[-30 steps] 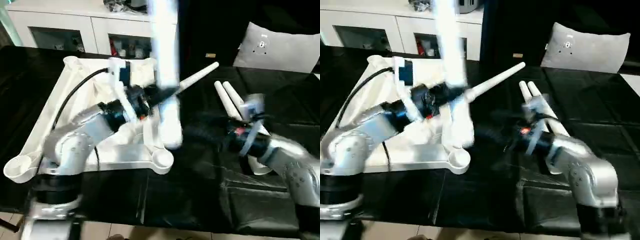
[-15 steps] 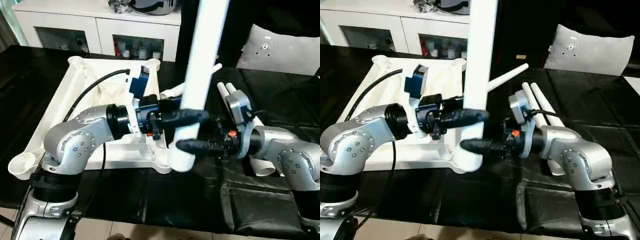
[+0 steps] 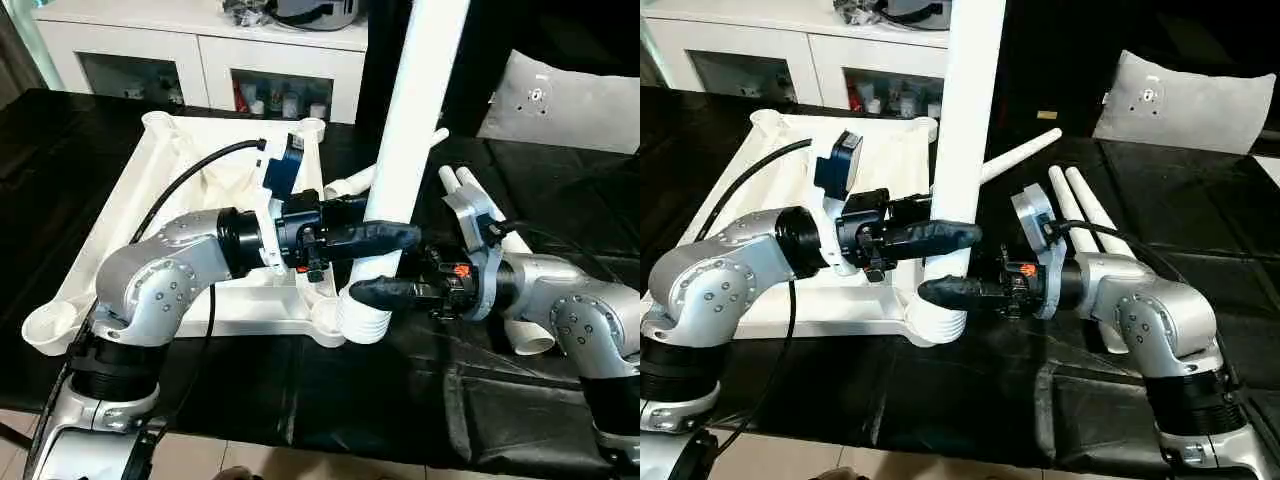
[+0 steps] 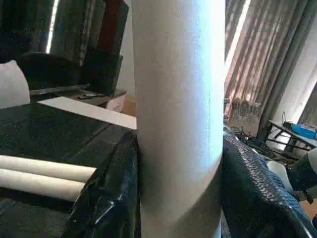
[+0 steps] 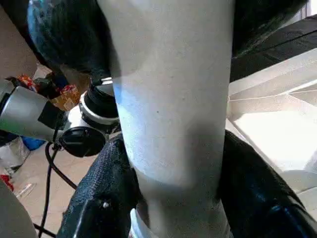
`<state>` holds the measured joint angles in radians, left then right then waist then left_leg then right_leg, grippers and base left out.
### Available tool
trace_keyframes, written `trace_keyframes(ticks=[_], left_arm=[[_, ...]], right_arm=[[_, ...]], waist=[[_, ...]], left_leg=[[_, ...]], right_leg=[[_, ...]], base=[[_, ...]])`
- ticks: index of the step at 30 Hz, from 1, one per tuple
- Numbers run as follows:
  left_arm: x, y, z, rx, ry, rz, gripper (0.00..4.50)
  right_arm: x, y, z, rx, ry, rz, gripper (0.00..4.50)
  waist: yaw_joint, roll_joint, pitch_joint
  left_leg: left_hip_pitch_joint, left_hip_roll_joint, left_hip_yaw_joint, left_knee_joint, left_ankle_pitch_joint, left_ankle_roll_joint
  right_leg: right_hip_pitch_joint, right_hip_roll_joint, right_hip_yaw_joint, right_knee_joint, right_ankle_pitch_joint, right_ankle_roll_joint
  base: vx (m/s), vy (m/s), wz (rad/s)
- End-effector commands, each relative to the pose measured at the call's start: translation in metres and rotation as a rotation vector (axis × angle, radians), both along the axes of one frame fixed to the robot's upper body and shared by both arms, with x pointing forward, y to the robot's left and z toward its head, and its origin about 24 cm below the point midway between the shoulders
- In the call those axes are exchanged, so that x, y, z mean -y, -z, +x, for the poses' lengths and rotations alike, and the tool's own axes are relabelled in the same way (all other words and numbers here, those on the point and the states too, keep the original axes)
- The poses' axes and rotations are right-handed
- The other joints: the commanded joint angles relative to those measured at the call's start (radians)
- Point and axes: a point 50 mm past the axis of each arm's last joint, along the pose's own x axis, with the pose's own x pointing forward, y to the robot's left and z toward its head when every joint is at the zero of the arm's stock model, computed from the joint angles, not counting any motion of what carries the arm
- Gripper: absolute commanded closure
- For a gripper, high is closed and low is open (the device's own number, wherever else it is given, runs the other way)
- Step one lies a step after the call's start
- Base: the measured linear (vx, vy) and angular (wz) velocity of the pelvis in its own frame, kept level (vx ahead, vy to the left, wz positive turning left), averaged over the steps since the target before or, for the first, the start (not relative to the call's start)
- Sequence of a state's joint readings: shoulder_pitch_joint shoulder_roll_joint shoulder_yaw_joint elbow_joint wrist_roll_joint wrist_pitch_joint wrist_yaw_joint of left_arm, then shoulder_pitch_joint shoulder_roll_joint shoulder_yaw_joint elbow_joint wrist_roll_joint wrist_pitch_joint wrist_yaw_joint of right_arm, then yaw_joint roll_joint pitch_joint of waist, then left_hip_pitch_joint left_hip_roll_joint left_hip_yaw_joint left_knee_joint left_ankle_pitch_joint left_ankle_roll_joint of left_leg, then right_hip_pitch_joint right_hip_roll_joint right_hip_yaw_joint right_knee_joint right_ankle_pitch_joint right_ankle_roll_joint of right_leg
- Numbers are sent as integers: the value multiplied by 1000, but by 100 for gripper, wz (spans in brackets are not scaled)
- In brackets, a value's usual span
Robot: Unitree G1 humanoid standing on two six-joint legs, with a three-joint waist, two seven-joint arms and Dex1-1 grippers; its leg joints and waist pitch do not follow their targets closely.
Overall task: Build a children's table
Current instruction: Insert table leg to table base
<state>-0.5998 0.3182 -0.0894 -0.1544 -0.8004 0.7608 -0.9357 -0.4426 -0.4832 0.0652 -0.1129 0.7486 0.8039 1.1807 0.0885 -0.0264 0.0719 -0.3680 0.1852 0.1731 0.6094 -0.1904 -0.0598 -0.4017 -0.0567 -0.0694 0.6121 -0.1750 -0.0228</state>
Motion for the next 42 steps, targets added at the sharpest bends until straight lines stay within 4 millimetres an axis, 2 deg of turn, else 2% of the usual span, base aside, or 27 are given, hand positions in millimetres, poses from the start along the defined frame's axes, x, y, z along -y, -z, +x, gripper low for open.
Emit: trace_keyframes(ticks=[1,11,12,15,17,20,23,26,27,29,33,36,42], left_arm=[[4,-7,1,52,3,8,257],[0,-5,5,15,-67,-5,257],[-1,-5,6,16,-75,-10,201],[-3,-6,7,11,-108,-24,187],[-6,-5,8,39,-143,-10,159],[-9,-2,10,84,-215,26,145],[-11,2,12,109,-304,62,132],[-11,4,13,119,-358,73,132],[-10,6,15,114,-431,67,132],[-9,9,18,106,-514,65,149],[-5,13,21,79,-606,47,176],[-1,15,19,64,-614,34,196],[4,17,15,51,-633,24,250]], right_arm=[[-2,-1,0,-1,-8,2,250],[-3,3,2,20,32,-29,254],[-3,3,2,22,35,-34,254],[-4,5,4,27,57,-49,256],[-6,7,6,41,95,-60,256],[-8,10,13,74,183,-79,256],[-11,15,23,98,302,-123,256],[-13,16,26,124,352,-130,256],[-15,18,27,129,381,-138,256],[-19,20,28,132,404,-143,256],[-22,23,27,138,421,-146,256],[-23,24,28,141,429,-149,256],[-26,25,30,148,452,-152,256]], waist=[[2,4,-79],[2,1,-80],[2,-1,-80],[1,0,-80],[0,-5,-79],[-2,-2,-78],[-4,4,-79],[-5,5,-79],[-4,5,-80],[-5,1,-80],[-4,2,-79],[-4,-2,-79],[-7,-2,-78]], left_leg=[[9,40,-11,-65,-118,1],[8,40,-11,-64,-114,2],[9,41,-10,-64,-115,3],[8,41,-11,-63,-108,1],[7,39,-10,-63,-113,2],[7,41,-12,-65,-115,-6],[10,41,-13,-66,-123,-22],[9,41,-12,-67,-130,-26],[11,42,-13,-67,-132,-24],[9,42,-12,-66,-131,-22],[8,41,-12,-67,-128,-12],[6,41,-12,-66,-131,-9],[7,41,-12,-66,-136,-3]], right_leg=[[59,-78,51,-73,-260,-162],[59,-78,51,-72,-256,-164],[59,-78,51,-72,-259,-164],[58,-77,51,-69,-251,-164],[59,-78,51,-74,-271,-157],[55,-79,51,-75,-289,-141],[54,-77,51,-74,-279,-139],[55,-77,52,-71,-269,-141],[55,-77,52,-71,-261,-144],[56,-76,52,-71,-245,-149],[57,-77,53,-72,-252,-139],[57,-78,53,-75,-262,-136],[55,-76,52,-77,-279,-126]], base=[[0,0,0],[0,0,0],[0,0,0],[0,0,0],[0,0,0],[0,0,0],[0,0,0],[0,0,0],[0,0,0],[0,0,0],[0,0,0],[0,0,0],[0,0,0]])
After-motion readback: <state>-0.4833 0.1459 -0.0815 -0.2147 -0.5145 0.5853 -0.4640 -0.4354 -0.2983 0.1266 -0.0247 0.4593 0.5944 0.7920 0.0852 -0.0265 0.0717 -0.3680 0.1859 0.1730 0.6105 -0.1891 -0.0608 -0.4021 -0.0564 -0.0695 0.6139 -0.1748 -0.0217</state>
